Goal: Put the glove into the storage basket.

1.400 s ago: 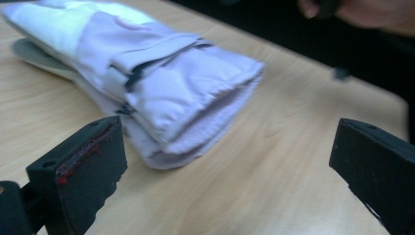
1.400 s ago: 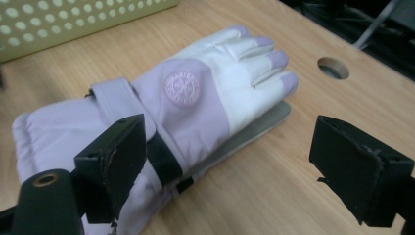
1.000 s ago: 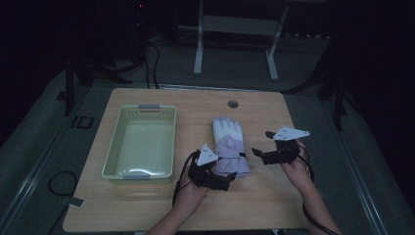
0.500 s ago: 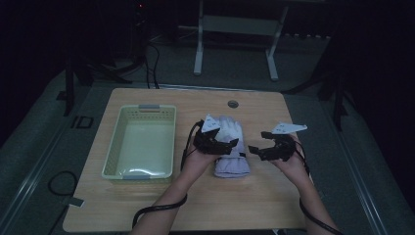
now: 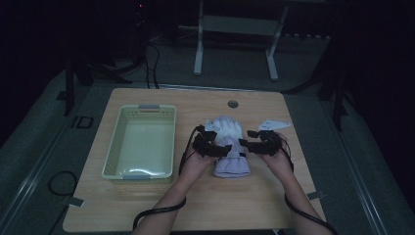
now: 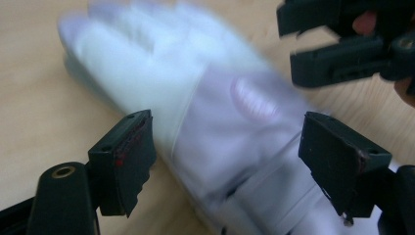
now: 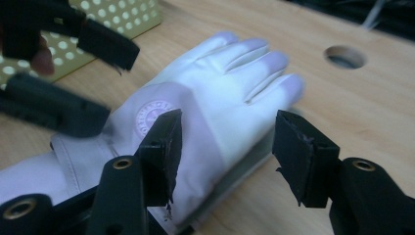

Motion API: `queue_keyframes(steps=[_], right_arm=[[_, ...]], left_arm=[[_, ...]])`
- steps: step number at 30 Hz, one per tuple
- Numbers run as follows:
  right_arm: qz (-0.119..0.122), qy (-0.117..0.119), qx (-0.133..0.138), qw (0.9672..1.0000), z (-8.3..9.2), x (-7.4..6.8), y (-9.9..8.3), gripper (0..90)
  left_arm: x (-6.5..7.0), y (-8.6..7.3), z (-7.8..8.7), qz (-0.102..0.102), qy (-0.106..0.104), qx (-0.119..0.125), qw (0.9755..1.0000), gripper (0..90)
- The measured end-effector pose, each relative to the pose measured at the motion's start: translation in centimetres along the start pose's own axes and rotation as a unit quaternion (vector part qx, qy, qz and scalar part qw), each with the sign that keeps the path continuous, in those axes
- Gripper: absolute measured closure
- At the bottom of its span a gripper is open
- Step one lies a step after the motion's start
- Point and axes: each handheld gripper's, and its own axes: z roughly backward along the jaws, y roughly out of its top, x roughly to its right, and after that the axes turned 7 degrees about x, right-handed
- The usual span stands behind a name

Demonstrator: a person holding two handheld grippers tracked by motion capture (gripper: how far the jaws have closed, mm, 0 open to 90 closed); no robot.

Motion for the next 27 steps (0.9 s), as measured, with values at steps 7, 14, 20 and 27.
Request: queue_keyframes(steps=[7,14,20,27], right_arm=[[-0.033,0.009,-0.056,0.9978,-2.6,0.4,-2.8,37.9],[-0.112,0.067,-0.098,0.9865,-4.1,2.0,-4.0,41.8],[-0.134,0.081,-0.090,0.9836,-4.0,1.7,-4.2,64.8],[-0.092,0.039,-0.079,0.9918,-3.2,0.3,-3.4,77.4]], left_arm=[[-1.8,-2.1,-1.7,0.043,-0.009,-0.038,0.9983,21.5],[-3.4,-2.7,-2.9,0.081,-0.073,-0.056,0.9924,32.1],[-3.9,-2.6,-3.3,0.105,-0.104,-0.064,0.9870,49.5],[-3.3,-2.0,-2.7,0.094,-0.102,-0.058,0.9886,69.7]])
